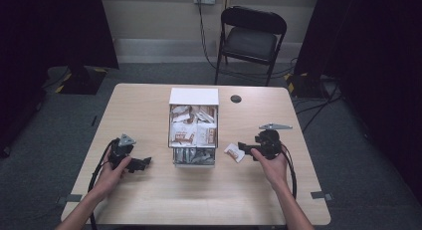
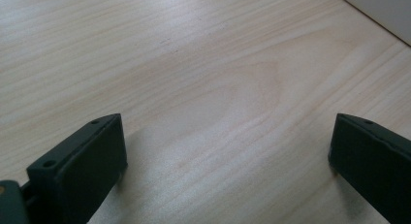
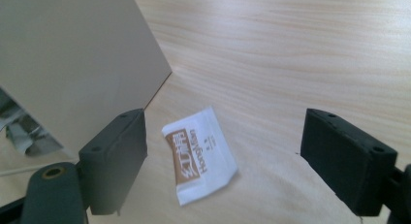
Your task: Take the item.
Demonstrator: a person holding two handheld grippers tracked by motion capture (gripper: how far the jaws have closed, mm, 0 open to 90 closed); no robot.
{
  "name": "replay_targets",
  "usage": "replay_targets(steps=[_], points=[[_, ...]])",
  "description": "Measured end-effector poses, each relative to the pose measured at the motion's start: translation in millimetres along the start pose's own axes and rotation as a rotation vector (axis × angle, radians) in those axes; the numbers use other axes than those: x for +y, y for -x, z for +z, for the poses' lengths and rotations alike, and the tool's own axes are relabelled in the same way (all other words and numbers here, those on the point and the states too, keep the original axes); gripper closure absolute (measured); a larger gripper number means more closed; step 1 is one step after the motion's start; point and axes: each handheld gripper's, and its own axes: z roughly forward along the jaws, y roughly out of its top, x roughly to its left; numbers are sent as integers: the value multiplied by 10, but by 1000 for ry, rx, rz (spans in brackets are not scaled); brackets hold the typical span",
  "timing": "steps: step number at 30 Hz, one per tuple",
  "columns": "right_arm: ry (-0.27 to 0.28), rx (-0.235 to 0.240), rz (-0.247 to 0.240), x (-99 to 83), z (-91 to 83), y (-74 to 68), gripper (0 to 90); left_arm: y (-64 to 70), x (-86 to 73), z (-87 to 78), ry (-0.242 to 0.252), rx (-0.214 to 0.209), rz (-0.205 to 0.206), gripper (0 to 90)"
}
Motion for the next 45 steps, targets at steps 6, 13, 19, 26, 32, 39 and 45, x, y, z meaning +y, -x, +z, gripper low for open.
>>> replay_targets(steps=[6, 13, 19, 26, 32, 39, 45], points=[[-13, -7, -5, -62, -144, 0, 169, 1, 0, 1, 1, 0, -2, 0], [-1, -46, 17, -143, -406, 15, 170, 0, 0, 0, 0, 0, 0, 0], [3, -82, 34, -261, -568, 71, 175, 0, 0, 0, 0, 0, 0, 0], [8, -120, 78, -454, -645, 208, 175, 0, 0, 0, 0, 0, 0, 0], [-45, -171, 104, -628, -616, 354, 180, 0, 0, 0, 0, 0, 0, 0], [-124, -256, 117, -780, -538, 477, 185, 0, 0, 0, 0, 0, 1, 0], [-124, -339, 51, -848, -445, 424, 158, 0, 0, 0, 0, 0, 1, 0]])
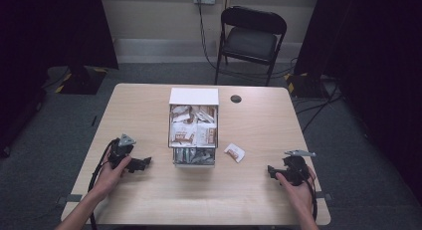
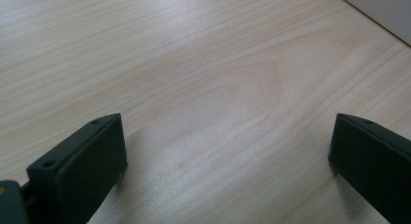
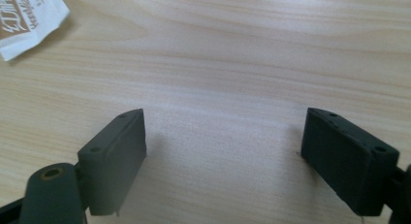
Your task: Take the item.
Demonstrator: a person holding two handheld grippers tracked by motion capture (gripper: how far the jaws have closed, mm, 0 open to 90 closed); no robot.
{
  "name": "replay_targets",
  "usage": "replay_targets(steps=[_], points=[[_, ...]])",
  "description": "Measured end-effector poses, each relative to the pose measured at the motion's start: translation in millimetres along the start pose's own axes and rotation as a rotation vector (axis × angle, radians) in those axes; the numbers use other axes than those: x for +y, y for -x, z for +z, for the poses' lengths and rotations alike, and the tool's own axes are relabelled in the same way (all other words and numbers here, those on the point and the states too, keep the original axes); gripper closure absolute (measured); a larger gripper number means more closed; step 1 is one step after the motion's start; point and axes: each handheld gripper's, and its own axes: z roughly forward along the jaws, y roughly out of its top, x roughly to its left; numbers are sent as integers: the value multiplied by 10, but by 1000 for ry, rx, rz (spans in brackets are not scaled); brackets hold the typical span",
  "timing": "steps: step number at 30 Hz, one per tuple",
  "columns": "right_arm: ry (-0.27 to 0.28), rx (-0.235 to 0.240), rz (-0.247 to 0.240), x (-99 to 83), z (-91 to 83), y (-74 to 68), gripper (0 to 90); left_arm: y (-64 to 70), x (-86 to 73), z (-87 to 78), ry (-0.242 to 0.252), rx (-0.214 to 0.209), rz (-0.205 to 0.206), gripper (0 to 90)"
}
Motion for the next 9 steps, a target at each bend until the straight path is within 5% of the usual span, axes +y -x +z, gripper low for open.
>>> replay_targets(steps=[1, 9], points=[[10, -31, -9, -18, 12, -30, 137, 1, 0, 1, 1, 0, -2, 0], [93, -41, -4, -100, 59, -64, 83, 0, 0, 0, 0, 0, 0, 0]])
